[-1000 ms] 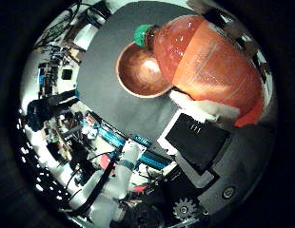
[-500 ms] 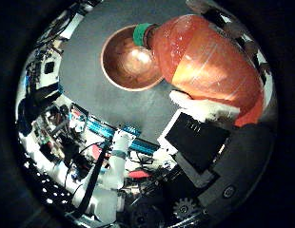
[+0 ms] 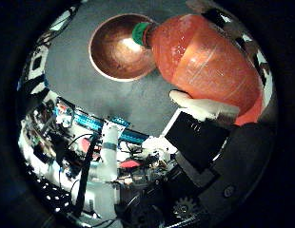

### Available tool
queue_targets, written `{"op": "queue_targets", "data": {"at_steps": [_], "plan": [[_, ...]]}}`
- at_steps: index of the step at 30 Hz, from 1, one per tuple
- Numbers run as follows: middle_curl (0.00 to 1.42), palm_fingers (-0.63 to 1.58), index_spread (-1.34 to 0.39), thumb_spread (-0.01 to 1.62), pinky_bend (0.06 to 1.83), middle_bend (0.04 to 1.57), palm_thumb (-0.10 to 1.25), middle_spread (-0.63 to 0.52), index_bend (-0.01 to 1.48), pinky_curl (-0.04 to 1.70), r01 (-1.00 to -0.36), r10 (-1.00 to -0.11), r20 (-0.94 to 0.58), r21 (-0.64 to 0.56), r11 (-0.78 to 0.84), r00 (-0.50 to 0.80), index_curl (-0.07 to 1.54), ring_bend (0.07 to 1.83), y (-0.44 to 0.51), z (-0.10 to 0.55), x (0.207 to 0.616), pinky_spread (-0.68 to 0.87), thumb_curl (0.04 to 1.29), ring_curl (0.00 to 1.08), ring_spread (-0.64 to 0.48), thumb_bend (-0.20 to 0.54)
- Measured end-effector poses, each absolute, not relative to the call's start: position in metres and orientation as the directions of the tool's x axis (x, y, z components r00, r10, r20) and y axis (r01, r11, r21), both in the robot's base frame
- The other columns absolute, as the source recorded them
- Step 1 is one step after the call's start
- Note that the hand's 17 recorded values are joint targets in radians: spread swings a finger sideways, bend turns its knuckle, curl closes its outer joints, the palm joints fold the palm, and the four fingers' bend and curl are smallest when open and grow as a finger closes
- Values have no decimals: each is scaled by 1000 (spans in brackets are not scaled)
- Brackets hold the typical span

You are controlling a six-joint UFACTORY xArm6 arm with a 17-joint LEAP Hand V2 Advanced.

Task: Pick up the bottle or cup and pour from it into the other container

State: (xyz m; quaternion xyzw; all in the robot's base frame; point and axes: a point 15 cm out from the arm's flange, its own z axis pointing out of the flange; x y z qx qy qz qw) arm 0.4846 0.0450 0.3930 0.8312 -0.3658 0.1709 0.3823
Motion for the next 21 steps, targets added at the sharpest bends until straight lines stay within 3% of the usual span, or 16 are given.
{"op": "queue_targets", "data": {"at_steps": [7, 21], "plan": [[1041, 1086, -260, 321, 1271, 1207, 1091, -222, 1115, 847, -724, -404, 603, 533, -437, 688, 910, 1285, 70, 384, 491, -256, 962, 924, -263, -21], [1040, 1086, -261, 340, 1272, 1208, 1091, -222, 1114, 847, -718, -389, 607, 531, -449, 693, 912, 1279, 82, 382, 489, -256, 972, 934, -267, -20]]}}
